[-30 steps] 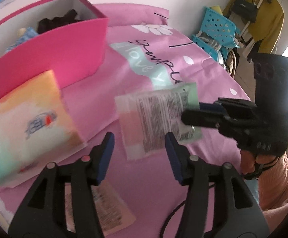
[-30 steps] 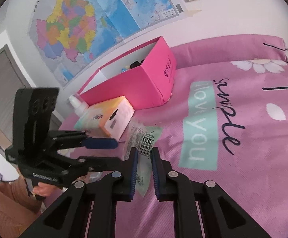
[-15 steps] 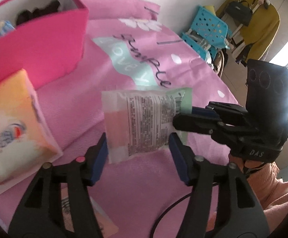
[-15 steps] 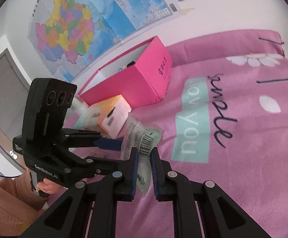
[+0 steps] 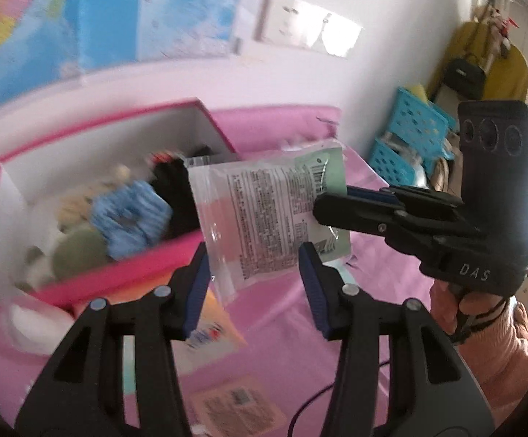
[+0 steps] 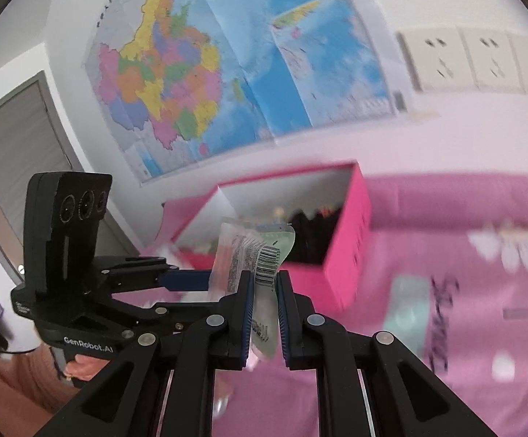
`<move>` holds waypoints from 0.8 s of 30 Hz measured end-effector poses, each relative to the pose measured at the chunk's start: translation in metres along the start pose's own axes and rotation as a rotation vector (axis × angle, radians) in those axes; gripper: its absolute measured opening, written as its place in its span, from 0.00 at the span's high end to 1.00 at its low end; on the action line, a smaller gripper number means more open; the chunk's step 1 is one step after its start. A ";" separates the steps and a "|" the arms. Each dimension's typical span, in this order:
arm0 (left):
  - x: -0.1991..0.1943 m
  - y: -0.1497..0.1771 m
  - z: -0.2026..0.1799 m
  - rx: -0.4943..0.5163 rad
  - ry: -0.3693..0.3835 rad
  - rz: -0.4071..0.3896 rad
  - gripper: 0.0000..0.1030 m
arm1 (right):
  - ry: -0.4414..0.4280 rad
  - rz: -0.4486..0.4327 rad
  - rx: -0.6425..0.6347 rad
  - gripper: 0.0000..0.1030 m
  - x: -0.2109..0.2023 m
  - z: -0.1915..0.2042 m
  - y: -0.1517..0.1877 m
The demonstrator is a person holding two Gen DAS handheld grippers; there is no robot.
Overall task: Organize soft objects
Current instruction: 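Carry the clear wipes bag into the pink box and release it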
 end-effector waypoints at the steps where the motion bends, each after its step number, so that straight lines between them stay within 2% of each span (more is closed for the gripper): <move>1: 0.000 -0.005 0.005 -0.007 -0.014 -0.005 0.51 | 0.002 -0.001 -0.008 0.88 0.007 0.001 -0.007; 5: 0.008 -0.019 0.028 -0.047 -0.047 0.005 0.51 | 0.022 0.010 -0.024 0.88 0.034 -0.001 -0.027; 15: 0.045 -0.027 0.060 -0.126 -0.110 0.072 0.51 | 0.117 0.086 -0.024 0.86 0.091 -0.019 -0.037; 19: 0.048 -0.025 0.063 -0.130 -0.154 0.072 0.51 | 0.198 0.090 -0.048 0.79 0.099 -0.019 -0.037; 20: 0.047 -0.024 0.063 -0.126 -0.161 0.069 0.51 | 0.210 0.082 -0.054 0.72 0.097 -0.018 -0.037; 22: 0.044 -0.022 0.065 -0.129 -0.172 0.059 0.51 | 0.227 0.067 -0.054 0.66 0.092 -0.017 -0.036; 24: 0.038 -0.019 0.067 -0.137 -0.178 0.042 0.51 | 0.233 0.057 -0.056 0.66 0.084 -0.017 -0.036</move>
Point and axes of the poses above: each gripper's, at about its wrist camera, not at the fingertips, and x roughly the way its jaws point, z to its left, y to its underside, the point moved 3 cm from there along x, roughly the way its jaws point
